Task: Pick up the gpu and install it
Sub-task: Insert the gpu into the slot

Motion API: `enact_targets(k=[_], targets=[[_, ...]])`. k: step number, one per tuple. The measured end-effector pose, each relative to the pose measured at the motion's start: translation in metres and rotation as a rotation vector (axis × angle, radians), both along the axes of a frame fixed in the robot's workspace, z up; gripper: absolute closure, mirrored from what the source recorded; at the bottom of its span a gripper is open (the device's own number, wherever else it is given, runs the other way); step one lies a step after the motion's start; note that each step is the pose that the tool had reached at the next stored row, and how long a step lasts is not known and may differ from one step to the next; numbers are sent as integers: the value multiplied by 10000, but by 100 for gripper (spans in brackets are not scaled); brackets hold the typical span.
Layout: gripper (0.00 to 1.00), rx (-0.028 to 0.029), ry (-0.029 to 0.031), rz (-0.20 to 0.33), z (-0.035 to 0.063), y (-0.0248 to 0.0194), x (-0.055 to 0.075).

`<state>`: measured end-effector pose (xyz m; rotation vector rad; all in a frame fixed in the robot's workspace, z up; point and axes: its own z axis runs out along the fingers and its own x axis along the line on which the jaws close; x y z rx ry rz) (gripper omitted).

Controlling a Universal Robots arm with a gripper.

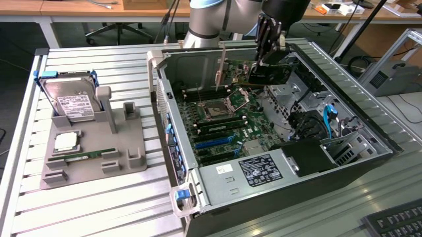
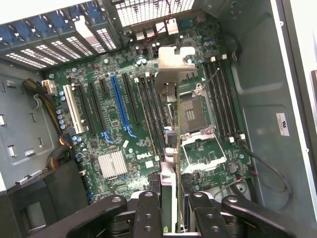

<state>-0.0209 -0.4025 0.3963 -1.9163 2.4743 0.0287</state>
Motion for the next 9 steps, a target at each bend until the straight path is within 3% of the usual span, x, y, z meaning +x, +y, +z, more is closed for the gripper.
enact_targets(k=[9], targets=[[74, -1, 0, 185, 0, 0, 0]])
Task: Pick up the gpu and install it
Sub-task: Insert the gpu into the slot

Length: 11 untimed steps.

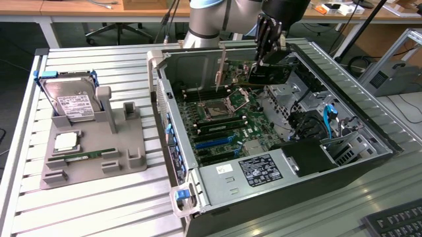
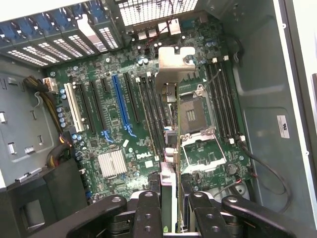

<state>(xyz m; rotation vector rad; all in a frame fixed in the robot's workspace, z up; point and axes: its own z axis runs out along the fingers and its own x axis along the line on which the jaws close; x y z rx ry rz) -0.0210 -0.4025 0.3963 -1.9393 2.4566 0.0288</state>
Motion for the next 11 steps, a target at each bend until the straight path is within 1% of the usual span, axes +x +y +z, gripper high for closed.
enact_targets(k=[11], targets=[[74, 0, 0, 213, 0, 0, 0]])
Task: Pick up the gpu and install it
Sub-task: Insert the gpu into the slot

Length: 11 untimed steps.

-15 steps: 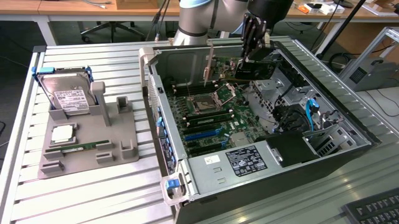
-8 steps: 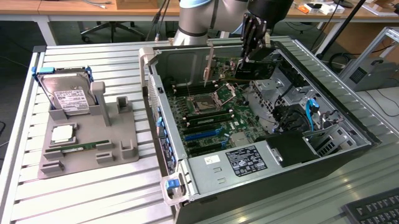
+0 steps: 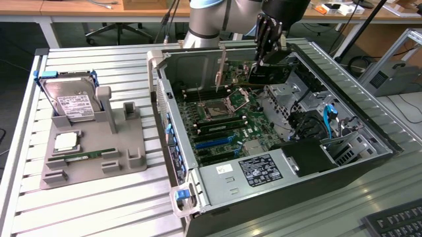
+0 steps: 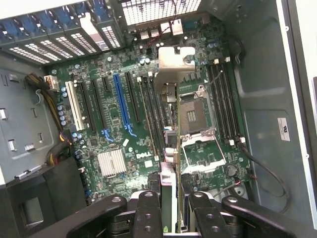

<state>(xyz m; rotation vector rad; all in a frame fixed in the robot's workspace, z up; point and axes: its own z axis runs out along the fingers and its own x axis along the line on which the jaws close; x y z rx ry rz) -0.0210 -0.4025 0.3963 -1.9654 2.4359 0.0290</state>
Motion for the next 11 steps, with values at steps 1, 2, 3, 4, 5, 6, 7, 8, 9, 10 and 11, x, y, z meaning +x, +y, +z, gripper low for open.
enact_targets(k=[1, 2, 3, 4, 5, 6, 7, 8, 9, 10, 11], targets=[[74, 0, 0, 23, 0, 0, 0], [74, 0, 0, 40, 0, 0, 0], [74, 0, 0, 75, 0, 0, 0], [74, 0, 0, 95, 0, 0, 0], [74, 0, 0, 114, 0, 0, 0], [74, 0, 0, 131, 0, 0, 0], [74, 0, 0, 148, 0, 0, 0], [74, 0, 0, 170, 0, 0, 0], [74, 0, 0, 183, 0, 0, 0], [74, 0, 0, 199, 0, 0, 0], [74, 0, 0, 214, 0, 0, 0]])
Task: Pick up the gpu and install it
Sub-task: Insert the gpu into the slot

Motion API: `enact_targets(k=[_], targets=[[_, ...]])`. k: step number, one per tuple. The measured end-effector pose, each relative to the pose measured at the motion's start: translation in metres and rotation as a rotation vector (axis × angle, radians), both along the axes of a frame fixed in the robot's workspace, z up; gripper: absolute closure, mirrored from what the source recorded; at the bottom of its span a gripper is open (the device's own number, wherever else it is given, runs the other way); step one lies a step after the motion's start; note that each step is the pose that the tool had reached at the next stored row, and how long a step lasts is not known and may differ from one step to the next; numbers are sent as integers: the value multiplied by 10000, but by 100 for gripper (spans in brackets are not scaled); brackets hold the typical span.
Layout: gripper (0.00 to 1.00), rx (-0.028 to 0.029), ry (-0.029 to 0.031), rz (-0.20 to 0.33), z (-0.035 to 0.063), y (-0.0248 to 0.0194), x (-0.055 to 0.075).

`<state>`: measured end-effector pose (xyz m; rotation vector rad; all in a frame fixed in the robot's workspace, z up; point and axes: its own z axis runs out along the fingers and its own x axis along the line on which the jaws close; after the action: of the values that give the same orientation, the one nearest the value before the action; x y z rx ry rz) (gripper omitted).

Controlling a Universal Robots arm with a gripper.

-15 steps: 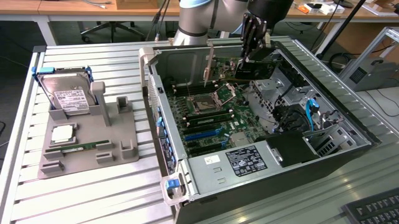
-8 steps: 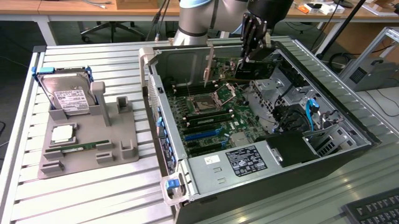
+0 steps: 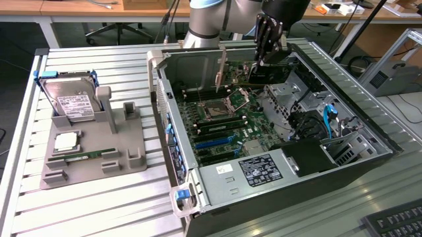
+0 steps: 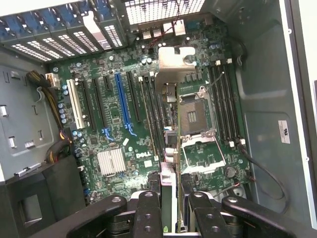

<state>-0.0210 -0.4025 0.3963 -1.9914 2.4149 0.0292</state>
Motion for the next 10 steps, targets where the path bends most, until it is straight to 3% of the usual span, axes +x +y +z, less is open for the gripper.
enact_targets(k=[10], targets=[[74, 0, 0, 248, 0, 0, 0]])
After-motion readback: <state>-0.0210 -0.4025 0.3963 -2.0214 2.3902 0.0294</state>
